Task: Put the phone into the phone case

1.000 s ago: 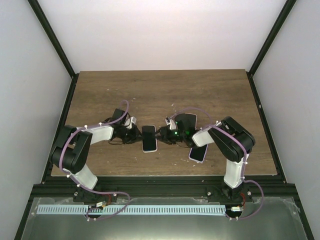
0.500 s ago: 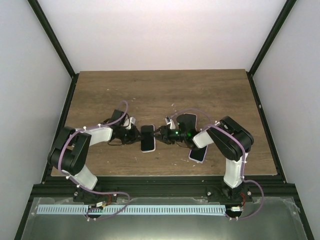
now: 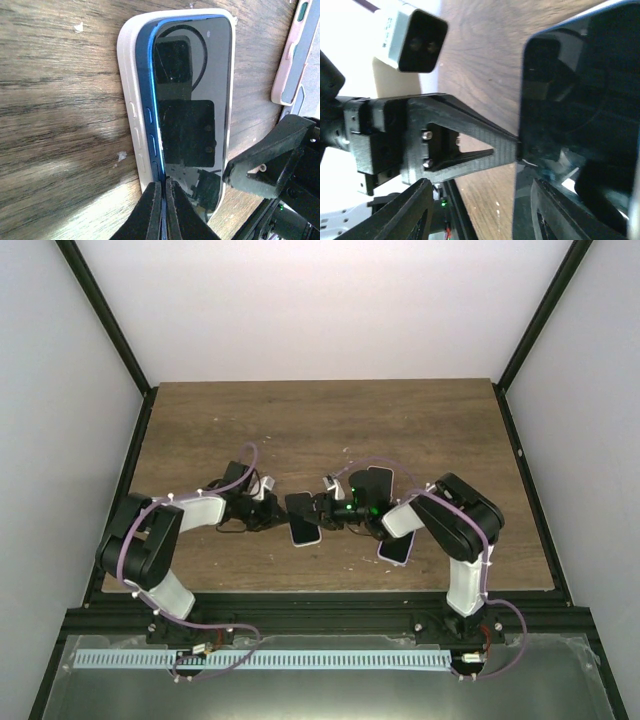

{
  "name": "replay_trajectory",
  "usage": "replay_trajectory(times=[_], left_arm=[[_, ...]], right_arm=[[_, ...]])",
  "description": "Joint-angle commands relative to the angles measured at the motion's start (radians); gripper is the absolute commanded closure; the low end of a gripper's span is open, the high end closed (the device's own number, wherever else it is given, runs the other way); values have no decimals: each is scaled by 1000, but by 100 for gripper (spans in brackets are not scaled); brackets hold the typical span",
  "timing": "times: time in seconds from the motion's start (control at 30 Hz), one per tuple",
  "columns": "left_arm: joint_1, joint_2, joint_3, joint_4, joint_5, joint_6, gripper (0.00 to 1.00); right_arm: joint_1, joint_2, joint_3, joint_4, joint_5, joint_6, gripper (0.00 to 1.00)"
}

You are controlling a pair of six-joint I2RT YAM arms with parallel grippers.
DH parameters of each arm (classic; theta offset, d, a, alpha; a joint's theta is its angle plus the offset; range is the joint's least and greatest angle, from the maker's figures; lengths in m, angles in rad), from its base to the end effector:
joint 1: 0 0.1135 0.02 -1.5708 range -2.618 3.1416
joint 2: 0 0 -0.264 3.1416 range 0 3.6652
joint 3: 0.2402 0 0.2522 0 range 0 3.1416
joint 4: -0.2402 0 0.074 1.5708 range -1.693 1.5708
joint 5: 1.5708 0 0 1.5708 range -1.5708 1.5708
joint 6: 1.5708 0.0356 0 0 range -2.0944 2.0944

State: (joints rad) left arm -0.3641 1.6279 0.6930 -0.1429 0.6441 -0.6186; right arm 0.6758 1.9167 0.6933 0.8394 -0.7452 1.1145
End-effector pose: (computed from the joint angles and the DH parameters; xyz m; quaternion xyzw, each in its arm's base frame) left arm 0.2515 -0.1187 0.1254 -0.0401 0.9223 -0.3798 0.0593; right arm 0.2519 0.2329 0.1144 -0.0307 0.7980 0.5951 0.0902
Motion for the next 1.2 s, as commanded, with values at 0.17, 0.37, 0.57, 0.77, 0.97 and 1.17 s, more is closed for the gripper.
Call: replay_trajectory(times=[0.17,0.37,0.57,0.77,0.97,1.17], left_arm=[[45,1,-47,26,52,-36,79],[76,-12,-39,17,48,-12,73],[79,-2,-39,30,68,-4,77],[79,23,-50,6,43,5,91],[128,27,-70,-21,39,22,96],[139,17,-95,-24,42,-3,95]], right_arm=[[1,-130,102,-561,277,-281,56],[0,-90,152,-635,311,-311,57],[31,-25,216,-670,313,-317,56],[51,27,215,-527,212,-232,54],[51,17,214,-360,115,-145,53],[51,37,173,-134,9,4,53]])
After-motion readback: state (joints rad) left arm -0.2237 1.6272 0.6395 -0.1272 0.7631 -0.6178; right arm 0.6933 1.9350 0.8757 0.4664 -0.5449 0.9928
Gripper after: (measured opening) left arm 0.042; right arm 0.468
